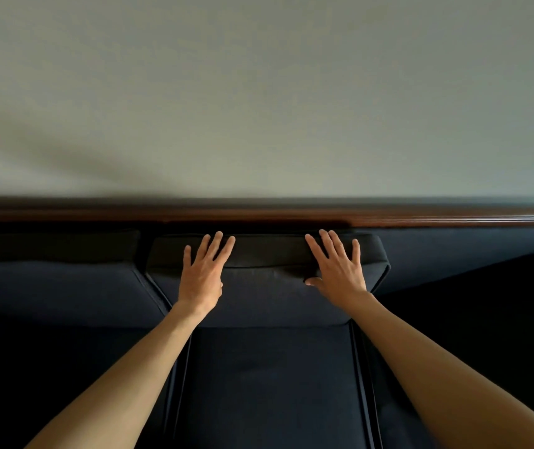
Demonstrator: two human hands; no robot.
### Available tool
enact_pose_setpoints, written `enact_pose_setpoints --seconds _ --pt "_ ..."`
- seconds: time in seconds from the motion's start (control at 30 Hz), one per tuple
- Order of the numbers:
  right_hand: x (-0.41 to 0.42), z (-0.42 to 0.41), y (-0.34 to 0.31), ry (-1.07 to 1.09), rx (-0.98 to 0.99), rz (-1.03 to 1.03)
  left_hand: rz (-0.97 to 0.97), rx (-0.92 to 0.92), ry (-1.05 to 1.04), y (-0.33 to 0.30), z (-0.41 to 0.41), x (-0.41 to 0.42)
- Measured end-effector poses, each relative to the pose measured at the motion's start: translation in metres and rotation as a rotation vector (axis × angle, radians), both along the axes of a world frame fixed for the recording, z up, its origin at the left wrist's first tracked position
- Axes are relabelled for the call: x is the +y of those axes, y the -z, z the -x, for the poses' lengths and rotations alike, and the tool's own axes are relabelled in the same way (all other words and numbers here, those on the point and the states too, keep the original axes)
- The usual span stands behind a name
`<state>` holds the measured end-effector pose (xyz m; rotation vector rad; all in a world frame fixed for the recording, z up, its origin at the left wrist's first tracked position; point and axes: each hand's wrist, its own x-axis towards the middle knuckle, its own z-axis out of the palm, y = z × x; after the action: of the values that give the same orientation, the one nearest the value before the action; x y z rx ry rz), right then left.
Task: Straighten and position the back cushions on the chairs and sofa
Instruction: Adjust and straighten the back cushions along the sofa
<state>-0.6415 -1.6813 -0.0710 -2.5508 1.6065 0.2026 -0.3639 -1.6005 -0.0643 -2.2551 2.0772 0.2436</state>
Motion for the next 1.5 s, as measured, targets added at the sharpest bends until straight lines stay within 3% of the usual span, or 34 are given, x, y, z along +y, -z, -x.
enact_pose_setpoints --seconds 0.2,0.37,0.57,0.7,0.9,1.17,1.33,1.5 --pt "-0.036 -0.006 -0.002 0.004 0.06 -0.078 -0.088 0.043 0.061 -0.008 -0.012 -0.028" --pt "-0.016 -0.021 -0.004 0.109 0.115 -0.064 -0.025 0.011 0.053 0.0 0.005 -0.013" --pt "0.046 -0.053 0.014 -0.057 -0.027 0.032 -0.01 0.088 0.116 0.008 0.054 -0.009" --pt "0.02 -0.02 0.017 -0.035 -0.069 0.069 -0.026 0.06 0.098 0.009 0.017 -0.006" --pt "0.001 0.024 0.0 0.111 0.026 -0.087 -0.187 0.014 -0.064 0.001 -0.058 0.002" --pt "0.0 0.01 -0.033 0.106 0.087 -0.253 -0.279 0.045 -0.11 -0.016 -0.049 -0.007" --pt "0.019 -0.003 -0.065 0.089 -0.021 -0.3 -0.207 0.055 -0.107 -0.038 -0.016 -0.004" --pt "0.04 0.02 -0.113 0.138 -0.201 -0.279 -0.148 0.15 0.051 -0.084 0.061 -0.013"
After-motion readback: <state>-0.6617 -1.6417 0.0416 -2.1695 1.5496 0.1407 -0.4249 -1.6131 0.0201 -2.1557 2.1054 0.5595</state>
